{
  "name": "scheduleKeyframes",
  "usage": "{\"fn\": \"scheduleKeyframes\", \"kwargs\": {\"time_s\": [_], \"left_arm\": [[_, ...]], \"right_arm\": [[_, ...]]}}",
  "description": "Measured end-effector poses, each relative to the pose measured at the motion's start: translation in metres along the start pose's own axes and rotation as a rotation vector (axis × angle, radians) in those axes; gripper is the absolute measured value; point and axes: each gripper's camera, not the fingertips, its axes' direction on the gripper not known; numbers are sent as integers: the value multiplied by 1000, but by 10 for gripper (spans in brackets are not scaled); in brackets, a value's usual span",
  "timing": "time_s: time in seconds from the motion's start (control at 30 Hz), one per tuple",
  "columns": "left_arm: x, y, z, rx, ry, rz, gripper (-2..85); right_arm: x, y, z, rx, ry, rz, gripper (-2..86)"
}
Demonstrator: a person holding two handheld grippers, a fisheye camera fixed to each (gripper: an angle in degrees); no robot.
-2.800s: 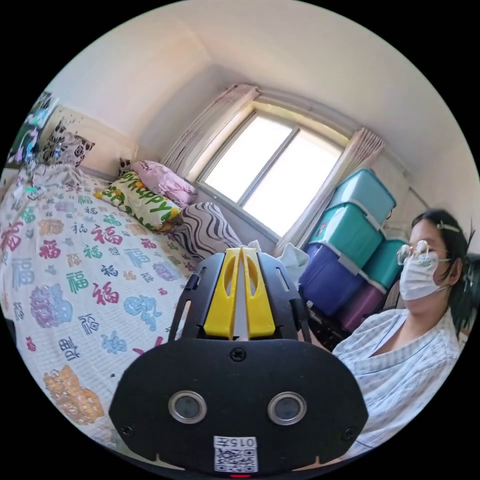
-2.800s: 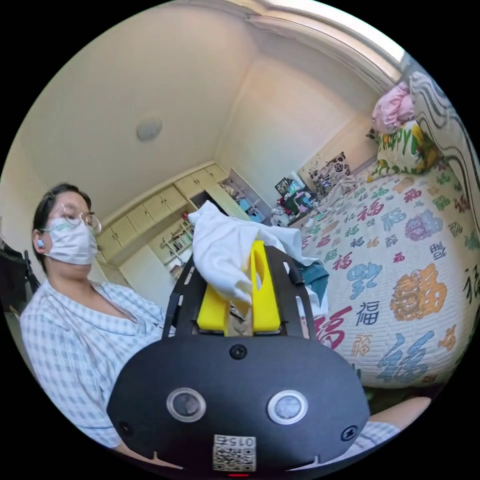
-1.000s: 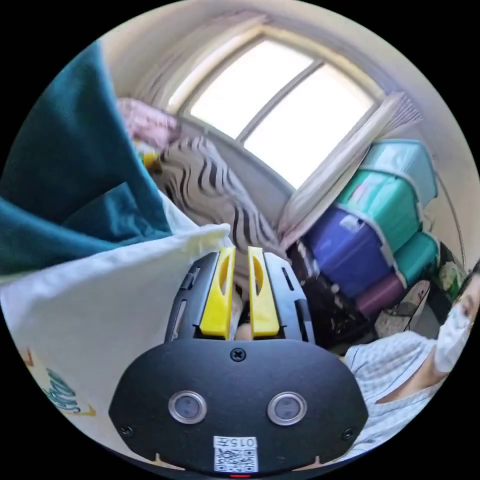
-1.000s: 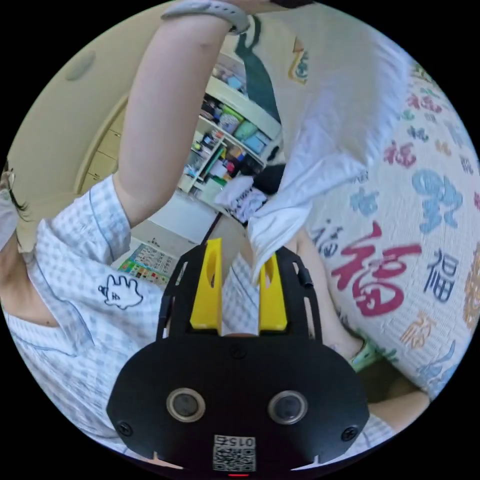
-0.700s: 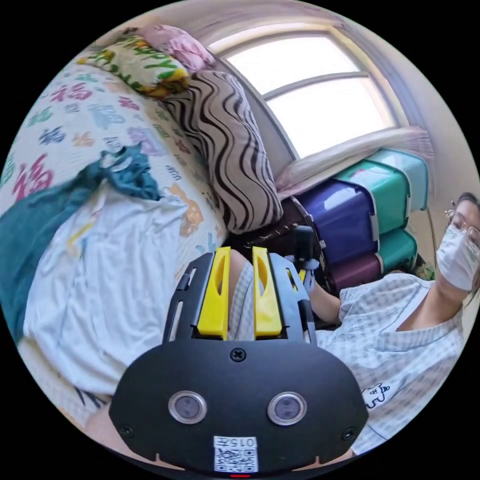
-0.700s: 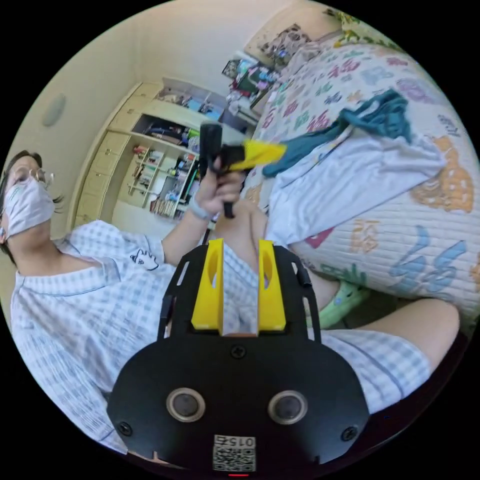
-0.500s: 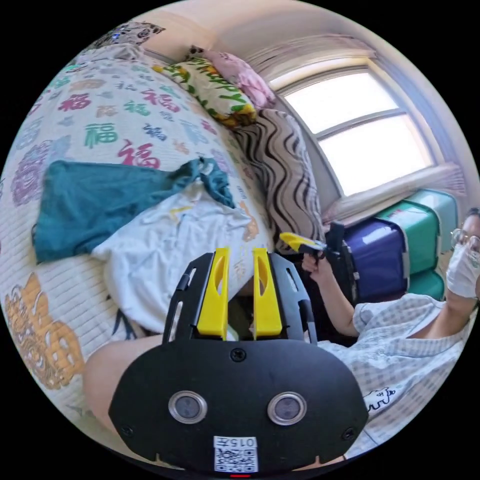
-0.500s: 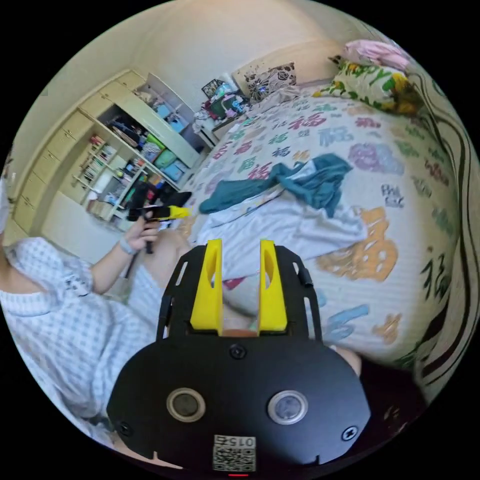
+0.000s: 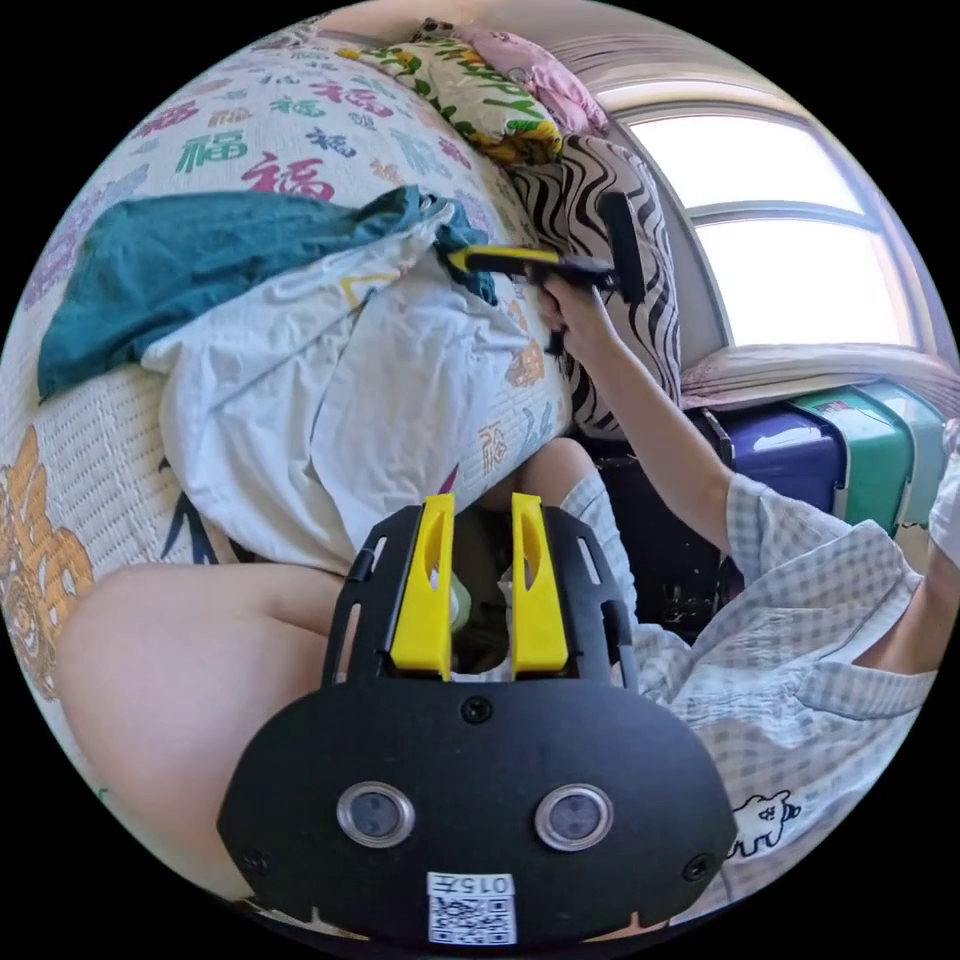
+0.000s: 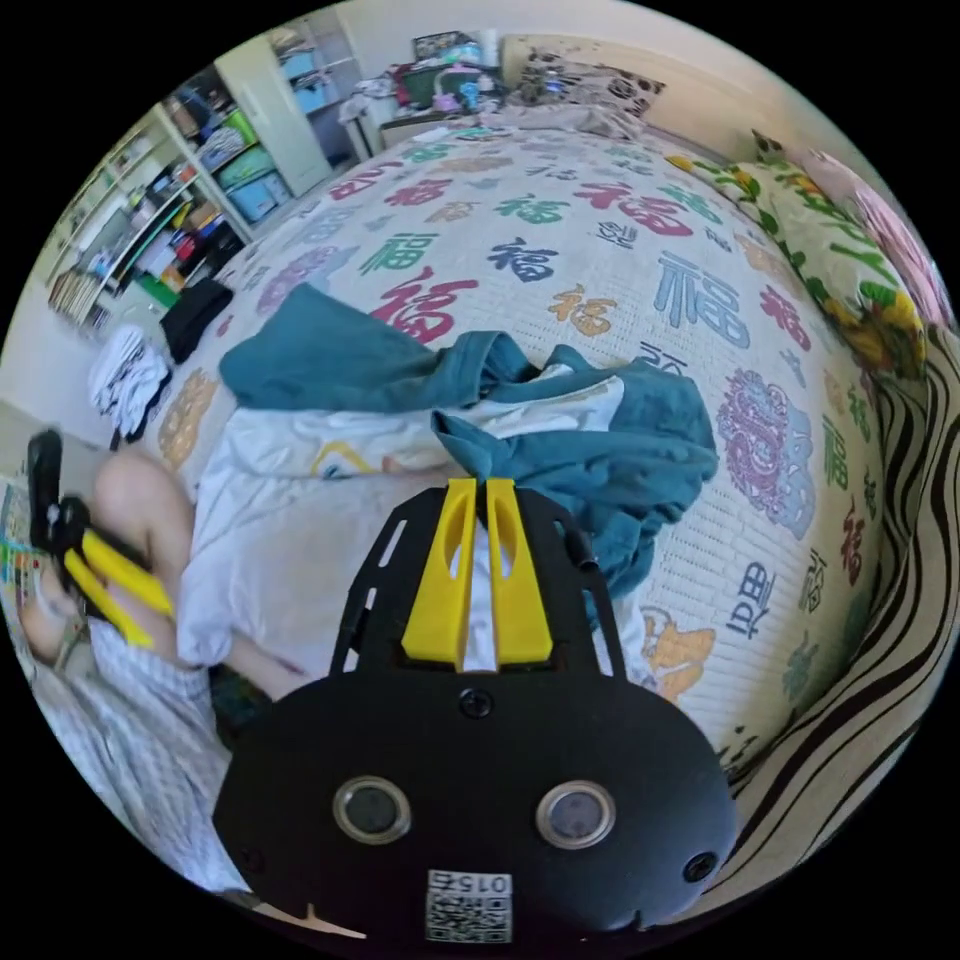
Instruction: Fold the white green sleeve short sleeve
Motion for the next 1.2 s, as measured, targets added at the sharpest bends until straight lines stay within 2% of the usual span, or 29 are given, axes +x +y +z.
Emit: {"fn": "scheduleKeyframes", "kwargs": {"time_s": [0.13, 0.23, 0.3, 0.37, 0.43, 0.5, 0.63, 0.77, 0.87, 1.0, 1.13, 1.2], "left_arm": [[2, -12, -16, 55, 3, 44, 86], [1, -21, -20, 64, -25, 61, 87], [1, -22, -17, 64, -39, 60, 87], [4, -18, -12, 62, -20, 58, 87], [11, -10, -7, 65, 0, 57, 86], [24, 7, -5, 63, -29, 56, 86], [47, 37, -17, 91, -98, 46, 86], [81, 30, -40, 123, -299, 110, 87], [99, -8, -46, 128, -411, 183, 92], [110, -78, -28, 124, -504, 281, 96], [97, -148, 19, 47, -521, 377, 95], [78, -197, 67, -41, -495, 444, 102]], "right_arm": [[-12, 76, -60, 9, -11, -58, 9], [0, 163, -103, -47, -26, 68, 9], [18, 222, -125, -89, -29, 261, 12], [28, 254, -135, -92, 2, 378, 17], [30, 269, -139, -110, -10, 405, 27], [30, 270, -144, -104, -49, 400, 52], [35, 246, -165, 8, 20, 393, 80], [48, 197, -169, 175, -64, 319, 106], [63, 154, -138, 110, -180, 297, 126], [83, 117, -92, -59, -164, 347, 122], [87, 108, -87, -99, -208, 312, 64], [88, 106, -97, -111, -145, 258, 18]]}}
